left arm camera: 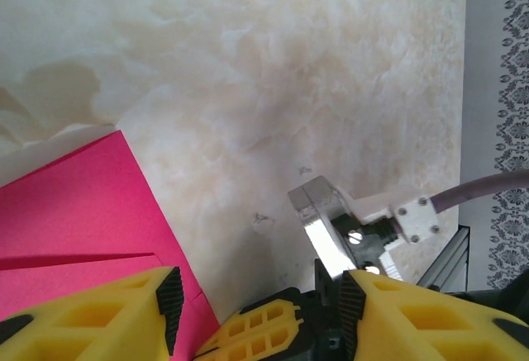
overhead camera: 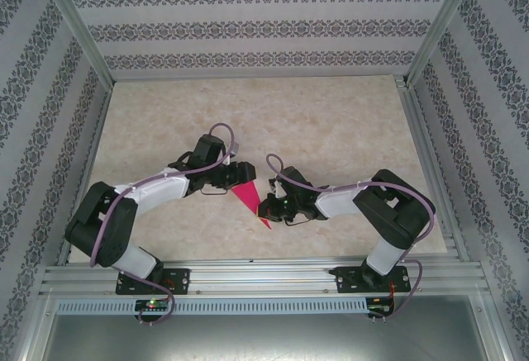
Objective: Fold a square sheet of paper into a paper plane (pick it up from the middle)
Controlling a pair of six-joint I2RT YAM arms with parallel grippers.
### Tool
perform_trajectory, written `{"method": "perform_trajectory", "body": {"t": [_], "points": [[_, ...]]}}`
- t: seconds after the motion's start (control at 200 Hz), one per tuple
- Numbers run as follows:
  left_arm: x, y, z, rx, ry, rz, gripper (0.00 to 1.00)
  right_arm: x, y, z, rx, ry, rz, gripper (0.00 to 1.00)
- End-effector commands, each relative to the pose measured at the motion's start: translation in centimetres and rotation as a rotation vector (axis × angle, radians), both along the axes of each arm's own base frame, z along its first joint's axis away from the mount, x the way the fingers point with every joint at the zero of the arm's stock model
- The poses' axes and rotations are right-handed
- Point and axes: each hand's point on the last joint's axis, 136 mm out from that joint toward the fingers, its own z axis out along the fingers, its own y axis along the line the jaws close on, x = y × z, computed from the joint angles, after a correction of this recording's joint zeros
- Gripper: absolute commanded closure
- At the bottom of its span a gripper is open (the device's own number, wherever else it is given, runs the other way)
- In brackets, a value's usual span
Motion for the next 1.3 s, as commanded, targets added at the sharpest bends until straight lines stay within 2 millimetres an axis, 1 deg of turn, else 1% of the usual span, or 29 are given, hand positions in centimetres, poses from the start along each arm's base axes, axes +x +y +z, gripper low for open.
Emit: {"method": "perform_trajectory", "body": {"t": [0.0, 0.115, 0.275, 0.415, 0.495, 0.58, 0.704, 0.874, 0.939, 1.014, 1.139, 1.194, 1.239, 1.299], "points": [[0.0, -0.3, -1.5, -0.026, 0.014, -0.015, 0.44, -1.7, -2.6, -3.9, -0.15, 0.096, -0.024, 0.95], [0.4, -0.1, -3.1, -0.003, 0.023, 0.009, 0.45, -1.9, -2.9, -4.2, -0.161, 0.103, -0.025, 0.95], [0.8, 0.8, -5.5, 0.068, 0.044, 0.038, 0.46, -2.2, -3.4, -4.7, -0.176, 0.109, -0.028, 0.95], [1.4, 2.8, -7.2, 0.1, 0.07, 0.097, 0.48, -2.5, -3.7, -5.0, -0.187, 0.116, -0.025, 0.96], [1.8, 4.2, -7.5, 0.1, 0.075, 0.123, 0.48, -2.8, -4.1, -5.3, -0.198, 0.119, -0.027, 0.96], [2.0, 5.5, -7.4, 0.092, 0.081, 0.139, 0.47, -2.9, -4.2, -5.4, -0.199, 0.123, -0.029, 0.96], [2.8, 7.9, -6.8, 0.085, 0.074, 0.183, 0.46, -3.0, -4.2, -5.4, -0.194, 0.123, -0.026, 0.96], [3.8, 10.6, -4.6, 0.074, 0.046, 0.223, 0.46, -2.6, -3.7, -5.0, -0.177, 0.118, -0.035, 0.96], [3.8, 10.9, -3.5, 0.064, 0.029, 0.228, 0.45, -2.5, -3.6, -4.9, -0.173, 0.118, -0.042, 0.96], [3.6, 10.9, -1.7, 0.054, -0.007, 0.228, 0.44, -2.2, -3.3, -4.7, -0.169, 0.112, -0.057, 0.95], [2.9, 11.2, 0.4, 0.051, -0.033, 0.246, 0.44, -1.5, -2.9, -4.3, -0.181, 0.095, -0.111, 0.94], [2.5, 11.5, 1.0, 0.056, -0.029, 0.266, 0.43, -1.0, -2.8, -4.1, -0.186, 0.08, -0.157, 0.94], [2.2, 11.4, 1.4, 0.052, -0.025, 0.27, 0.43, -0.5, -2.5, -3.7, -0.181, 0.065, -0.199, 0.93], [1.5, 11.6, 1.2, 0.087, 0.018, 0.293, 0.42, 0.1, -1.8, -3.2, -0.161, 0.045, -0.255, 0.93]]}}
